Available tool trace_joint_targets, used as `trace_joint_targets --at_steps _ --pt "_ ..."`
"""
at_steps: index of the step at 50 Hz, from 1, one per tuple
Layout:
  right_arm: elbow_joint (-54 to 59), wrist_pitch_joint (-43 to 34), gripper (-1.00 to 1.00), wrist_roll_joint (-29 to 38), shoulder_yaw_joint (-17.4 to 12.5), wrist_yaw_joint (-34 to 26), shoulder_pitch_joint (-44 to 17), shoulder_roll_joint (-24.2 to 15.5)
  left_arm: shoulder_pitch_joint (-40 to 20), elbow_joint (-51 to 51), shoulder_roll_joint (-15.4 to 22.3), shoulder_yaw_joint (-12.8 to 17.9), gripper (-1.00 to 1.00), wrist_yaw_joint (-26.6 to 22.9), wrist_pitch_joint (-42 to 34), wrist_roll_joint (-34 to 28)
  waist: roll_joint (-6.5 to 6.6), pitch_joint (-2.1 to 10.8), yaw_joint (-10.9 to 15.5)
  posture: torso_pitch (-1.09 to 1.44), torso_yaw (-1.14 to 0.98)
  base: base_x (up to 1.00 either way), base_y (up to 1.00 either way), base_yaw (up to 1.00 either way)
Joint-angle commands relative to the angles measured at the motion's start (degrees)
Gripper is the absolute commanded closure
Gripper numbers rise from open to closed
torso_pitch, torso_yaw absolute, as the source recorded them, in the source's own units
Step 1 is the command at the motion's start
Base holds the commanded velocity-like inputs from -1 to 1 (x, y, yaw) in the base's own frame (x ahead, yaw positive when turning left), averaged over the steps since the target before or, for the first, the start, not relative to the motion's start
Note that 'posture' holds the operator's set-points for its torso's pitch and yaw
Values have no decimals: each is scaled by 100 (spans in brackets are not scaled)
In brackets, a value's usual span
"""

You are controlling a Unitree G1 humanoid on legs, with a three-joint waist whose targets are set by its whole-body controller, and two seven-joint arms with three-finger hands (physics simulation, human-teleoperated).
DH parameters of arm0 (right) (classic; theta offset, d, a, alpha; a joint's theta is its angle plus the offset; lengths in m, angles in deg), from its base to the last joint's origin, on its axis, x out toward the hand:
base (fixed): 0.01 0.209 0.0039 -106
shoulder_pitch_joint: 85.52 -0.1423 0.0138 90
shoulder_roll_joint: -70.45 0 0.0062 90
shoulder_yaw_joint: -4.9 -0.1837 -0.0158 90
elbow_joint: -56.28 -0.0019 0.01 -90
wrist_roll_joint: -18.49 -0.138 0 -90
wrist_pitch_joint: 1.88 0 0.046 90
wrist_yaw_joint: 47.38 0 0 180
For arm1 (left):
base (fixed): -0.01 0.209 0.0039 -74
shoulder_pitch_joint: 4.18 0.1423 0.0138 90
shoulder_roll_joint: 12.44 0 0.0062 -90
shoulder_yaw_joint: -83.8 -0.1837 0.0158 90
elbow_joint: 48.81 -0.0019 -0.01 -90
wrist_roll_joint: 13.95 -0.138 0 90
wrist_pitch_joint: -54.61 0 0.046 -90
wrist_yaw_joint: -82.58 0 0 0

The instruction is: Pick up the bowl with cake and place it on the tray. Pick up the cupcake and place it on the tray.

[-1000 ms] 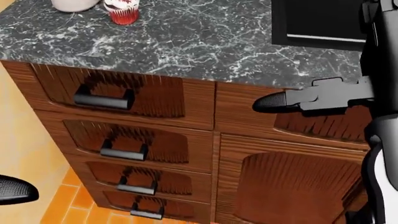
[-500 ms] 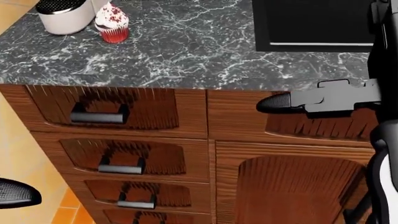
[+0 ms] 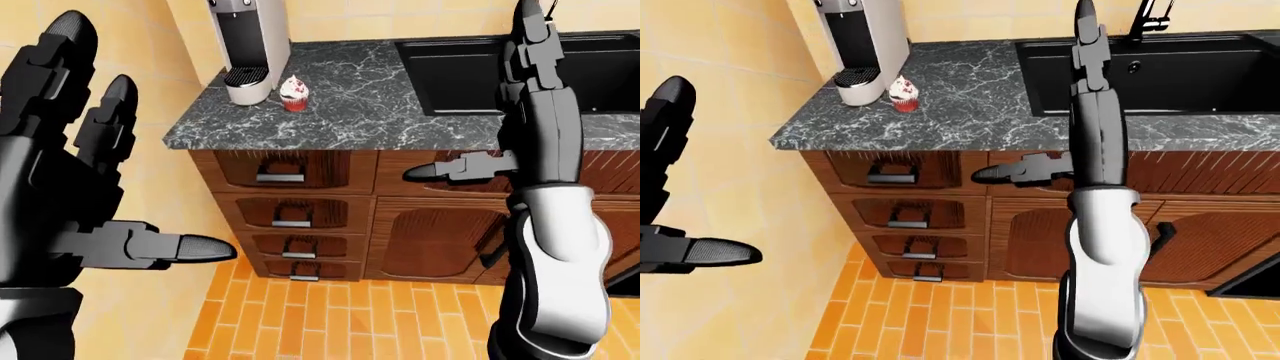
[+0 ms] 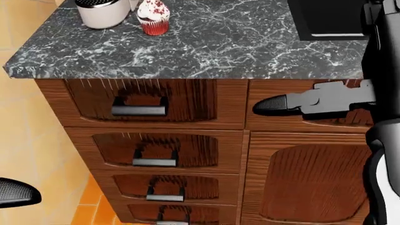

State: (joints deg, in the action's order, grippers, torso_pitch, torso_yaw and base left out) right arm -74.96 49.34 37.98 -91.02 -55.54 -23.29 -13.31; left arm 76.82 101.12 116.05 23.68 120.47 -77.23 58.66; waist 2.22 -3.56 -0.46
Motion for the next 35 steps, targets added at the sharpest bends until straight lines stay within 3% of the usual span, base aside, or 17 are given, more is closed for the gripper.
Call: trace_joint_targets --at_steps 1,3,5,7,8,11,13,14,15,17,35 --pt "-146 134 -100 35 -38 54 -123 -43 -64 7 67 94 -100 -11 139 -105 16 82 -14 0 0 0 34 0" --pt "-160 122 -100 39 -35 50 -123 -42 -51 7 81 96 -100 -5 155 -96 -107 77 -11 0 0 0 35 0" --pt "-149 145 -100 28 -37 57 -110 -36 -38 7 113 108 -100 19 174 -59 -331 119 -7 0 0 0 36 0" --pt "-157 137 -100 20 -42 65 -110 -31 -39 7 163 134 -100 60 190 11 -225 130 -56 0 0 0 35 0" --pt "-158 118 -100 -3 -51 70 -109 -16 -36 7 175 138 -100 70 196 25 -329 10 1 0 0 0 4 0" --pt "-160 137 -100 -61 -61 99 -96 -20 -29 7 199 122 -100 92 221 38 -85 99 -23 0 0 0 0 0" --pt "-172 131 -100 -69 -52 111 -96 -22 -31 7 215 109 -100 109 236 47 211 113 -70 0 0 0 0 0" --pt "-171 143 -100 -71 -45 117 -88 -22 -26 7 219 100 -100 109 242 41 -16 13 -63 0 0 0 0 0" --pt "-165 150 -100 -71 -43 125 -82 -19 -19 7 217 100 -100 106 247 36 29 24 -35 0 0 0 0 0" --pt "-163 146 -100 -66 -35 127 -84 -23 -11 7 204 95 -100 95 250 17 -10 78 -12 0 0 0 0 0" --pt "-158 183 -100 23 21 51 -72 2 -113 7 170 -188 -100 88 240 -146 6 148 30 0 0 0 0 0"
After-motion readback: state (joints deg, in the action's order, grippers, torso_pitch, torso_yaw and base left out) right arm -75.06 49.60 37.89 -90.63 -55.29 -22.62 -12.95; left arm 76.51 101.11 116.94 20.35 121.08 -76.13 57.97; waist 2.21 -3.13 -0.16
